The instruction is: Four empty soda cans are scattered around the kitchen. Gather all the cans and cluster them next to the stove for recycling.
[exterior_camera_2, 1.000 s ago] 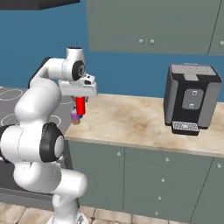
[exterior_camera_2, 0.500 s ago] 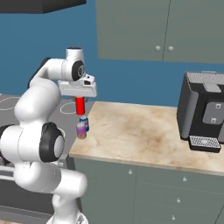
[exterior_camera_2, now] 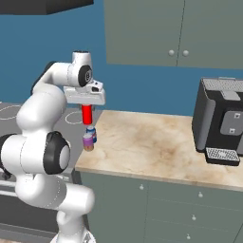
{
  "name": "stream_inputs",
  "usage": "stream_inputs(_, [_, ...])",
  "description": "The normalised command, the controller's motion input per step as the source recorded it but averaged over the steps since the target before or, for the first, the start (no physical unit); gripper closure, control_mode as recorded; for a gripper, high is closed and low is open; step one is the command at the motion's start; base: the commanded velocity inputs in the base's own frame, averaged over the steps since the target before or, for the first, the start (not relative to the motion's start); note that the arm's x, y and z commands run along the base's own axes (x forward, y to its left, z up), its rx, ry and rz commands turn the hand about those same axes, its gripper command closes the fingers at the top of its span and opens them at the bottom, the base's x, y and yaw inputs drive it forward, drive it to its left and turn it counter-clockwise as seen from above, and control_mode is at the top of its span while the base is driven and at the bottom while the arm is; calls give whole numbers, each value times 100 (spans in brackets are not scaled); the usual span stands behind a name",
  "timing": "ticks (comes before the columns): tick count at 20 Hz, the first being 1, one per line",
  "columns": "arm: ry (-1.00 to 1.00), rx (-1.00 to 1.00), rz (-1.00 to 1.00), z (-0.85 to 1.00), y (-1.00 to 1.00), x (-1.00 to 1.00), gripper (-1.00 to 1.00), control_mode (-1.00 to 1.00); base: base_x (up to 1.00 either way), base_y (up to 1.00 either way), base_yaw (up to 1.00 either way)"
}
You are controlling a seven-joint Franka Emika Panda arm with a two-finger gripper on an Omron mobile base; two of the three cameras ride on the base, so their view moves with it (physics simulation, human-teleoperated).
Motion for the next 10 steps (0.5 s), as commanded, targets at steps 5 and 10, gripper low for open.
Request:
stream_inputs(5, [1,0,0,-41,9,-3,100,-100,0,0,0])
stream_inputs(10, [6,0,1,-52,0,-30,100,-100,0,0,0])
